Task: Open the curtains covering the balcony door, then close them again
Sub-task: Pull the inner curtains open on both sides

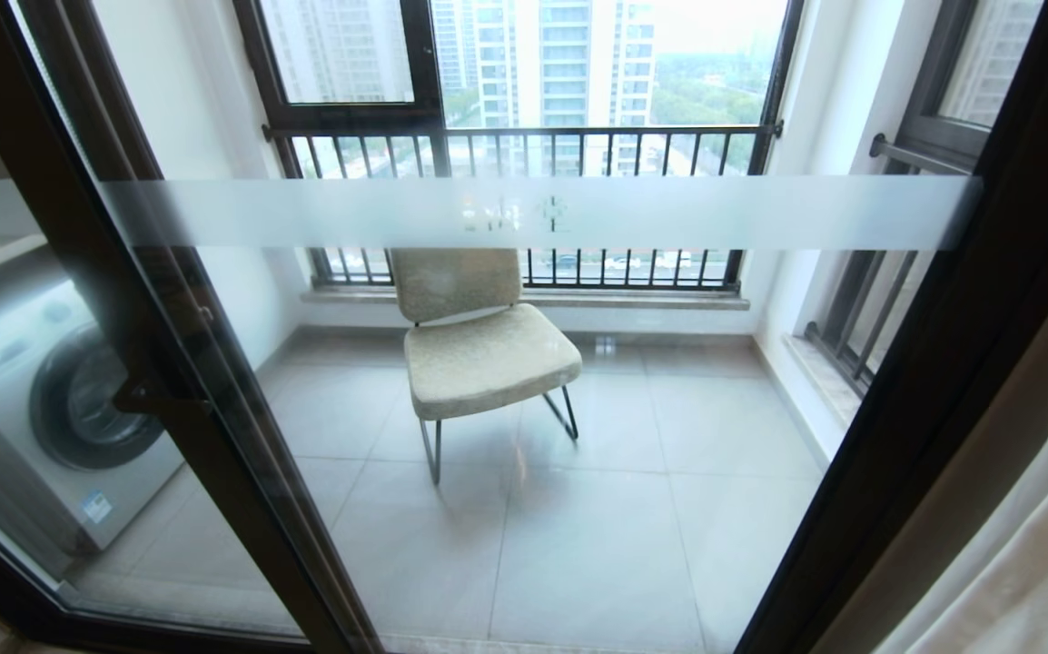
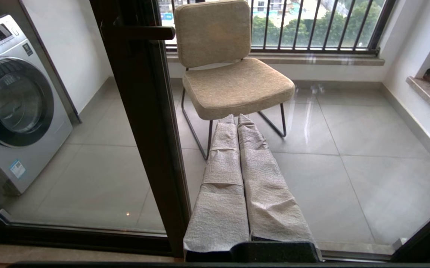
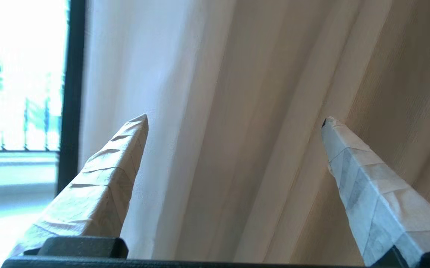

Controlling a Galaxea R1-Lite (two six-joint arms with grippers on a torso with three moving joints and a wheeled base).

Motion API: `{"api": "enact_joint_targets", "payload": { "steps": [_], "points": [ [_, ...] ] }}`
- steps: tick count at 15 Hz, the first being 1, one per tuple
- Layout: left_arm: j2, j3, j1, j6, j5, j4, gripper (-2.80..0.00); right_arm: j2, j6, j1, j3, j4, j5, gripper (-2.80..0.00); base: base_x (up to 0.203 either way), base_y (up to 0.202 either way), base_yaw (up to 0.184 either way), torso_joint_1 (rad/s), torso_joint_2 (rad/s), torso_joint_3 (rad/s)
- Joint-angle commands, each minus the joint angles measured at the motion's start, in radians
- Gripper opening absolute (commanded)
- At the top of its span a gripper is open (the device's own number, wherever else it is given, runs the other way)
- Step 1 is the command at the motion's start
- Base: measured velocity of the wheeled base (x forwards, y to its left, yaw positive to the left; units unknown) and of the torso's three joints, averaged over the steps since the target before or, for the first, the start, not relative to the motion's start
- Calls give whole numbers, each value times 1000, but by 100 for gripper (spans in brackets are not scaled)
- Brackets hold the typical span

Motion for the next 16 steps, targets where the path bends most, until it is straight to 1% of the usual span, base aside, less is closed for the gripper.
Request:
{"api": "enact_joint_targets", "payload": {
  "steps": [1, 2, 3, 6, 7, 8, 9, 11, 14, 16],
  "points": [
    [0, 0, 0, 0, 0, 0, -280, -57, -34, 114, 69, -147, 44, 0, 0, 0, 0, 0, 0, 0],
    [0, 0, 0, 0, 0, 0, -280, -71, -41, 149, 69, -156, 77, 0, 0, 0, 0, 0, 0, 0],
    [0, 0, 0, 0, 0, -2, -280, -75, -43, 185, 69, -160, 85, 0, 0, 0, 0, 0, 0, 0],
    [0, 0, 0, 0, 0, 0, -280, -92, -44, 319, 69, -163, 88, 0, 0, 0, 0, 0, 0, 0],
    [0, 0, 0, 0, 0, 0, -280, -103, -44, 352, 69, -165, 87, 0, 0, 0, 0, 0, 0, 0],
    [0, 0, 0, 0, 1, 0, -280, -118, -44, 368, 69, -166, 87, -203, 0, 0, 0, 0, 0, 0],
    [0, 0, 0, 0, 1, 0, -280, -125, -45, 380, 69, -164, 85, -280, 0, 0, 0, 0, 0, 0],
    [0, 0, 0, 0, 0, 0, -280, -147, -50, 425, 69, -160, 83, -280, 0, 0, 0, 0, 0, 0],
    [0, 0, 0, 0, 0, 0, -280, -194, -88, 513, 69, -160, 80, -280, 0, 0, 0, 0, 0, 0],
    [0, 0, 0, 1, 0, 0, -280, -226, -100, 551, 69, -146, 82, -280, 0, 0, 0, 0, 0, 0]
  ]
}}
